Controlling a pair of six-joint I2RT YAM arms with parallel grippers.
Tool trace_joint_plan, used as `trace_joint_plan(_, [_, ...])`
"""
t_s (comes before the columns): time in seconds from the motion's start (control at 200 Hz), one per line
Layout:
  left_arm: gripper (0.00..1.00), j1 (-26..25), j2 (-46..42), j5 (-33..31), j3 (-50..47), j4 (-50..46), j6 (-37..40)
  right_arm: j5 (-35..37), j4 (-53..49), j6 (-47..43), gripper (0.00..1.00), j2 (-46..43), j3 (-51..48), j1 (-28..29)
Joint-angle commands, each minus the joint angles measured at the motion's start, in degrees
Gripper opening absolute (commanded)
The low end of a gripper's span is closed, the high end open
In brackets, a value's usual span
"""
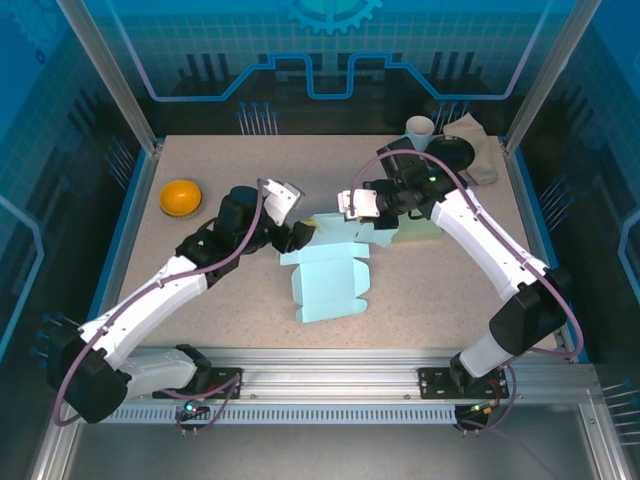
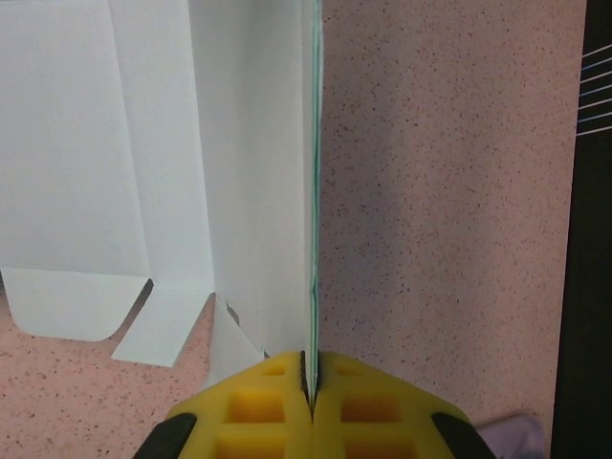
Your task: Fold the paper box
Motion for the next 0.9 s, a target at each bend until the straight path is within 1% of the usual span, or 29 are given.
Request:
trace_joint_plan(0.0, [0.69, -0.63, 1.99, 3.74, 3.67, 2.24, -0.47, -4.03, -1.22, -0.30, 0.00, -1.95, 0.43, 2.27])
trace_joint_plan(0.095, [0.63, -0.70, 3.53, 2.86, 5.15, 2.29, -1.20, -4.06, -1.32, -0.88, 0.00, -2.56, -0.86, 3.44])
trace_joint_plan(0.175, [0.51, -0.69, 4.56, 3.02, 5.47, 3.05, -1.60, -4.15, -0.96, -0.90, 0.00, -3.17, -1.98, 4.20])
trace_joint_plan(0.26, [0.35, -0.86, 5.41, 3.39, 5.62, 3.69, -2.32, -4.06, -0.68, -1.10, 0.00, -3.64, -3.18, 4.92])
trace_joint_plan(0.3, [0.32, -1.13, 5.59, 3.02, 5.50, 3.88, -2.59, -3.82, -0.41, -0.72, 0.00, -3.74, -3.61, 5.06])
trace_joint_plan(0.375, [0.33, -1.16, 5.39, 1.48, 5.19, 4.33, -3.62, -3.07, 0.32, 0.83, 0.00, -3.56, -3.95, 4.87])
trace_joint_plan(0.405, [0.40, -1.23, 5.32, 0.68, 5.10, 4.13, -4.19, -2.94, 0.84, 1.77, 0.00, -3.39, -4.04, 4.58])
trace_joint_plan(0.425, [0.48, -1.21, 4.99, -0.02, 5.02, 3.89, -4.65, -2.78, 1.38, 2.62, 0.00, -3.31, -4.16, 4.33])
trace_joint_plan(0.44, [0.51, -1.22, 4.72, -0.50, 5.01, 3.71, -4.93, -2.52, 1.93, 3.32, 0.00, -3.27, -4.32, 4.14])
trace_joint_plan(0.595, [0.65, -0.65, -1.25, -6.23, 2.28, -1.31, -9.22, 2.53, 4.13, 9.92, 0.00, -1.18, -4.26, 1.72])
trace_joint_plan(0.645, [0.70, 0.20, -4.39, -9.27, 0.45, -4.15, -13.02, 4.49, 4.06, 10.96, 0.00, -0.49, -4.43, 1.34])
trace_joint_plan(0.68, [0.71, 1.17, -6.84, -10.99, -1.48, -6.84, -16.26, 5.33, 3.81, 11.59, 0.00, 0.05, -4.56, 0.98])
trace_joint_plan(0.73, [0.70, 2.63, -10.58, -11.90, -4.81, -10.39, -21.41, 6.09, 3.65, 13.02, 0.00, 0.73, -4.45, 0.42])
trace_joint_plan(0.77, [0.69, 3.66, -13.71, -11.19, -7.81, -12.23, -25.75, 6.50, 3.86, 14.60, 0.00, 1.29, -4.21, -0.03])
trace_joint_plan(0.81, [0.68, 4.28, -16.62, -8.49, -11.70, -12.62, -28.69, 6.61, 3.78, 16.43, 0.00, 1.85, -3.70, -0.53])
trace_joint_plan(0.895, [0.66, 4.41, -20.66, -1.18, -19.86, -8.72, -34.25, 5.98, 3.19, 20.33, 0.00, 3.39, -1.81, -1.02])
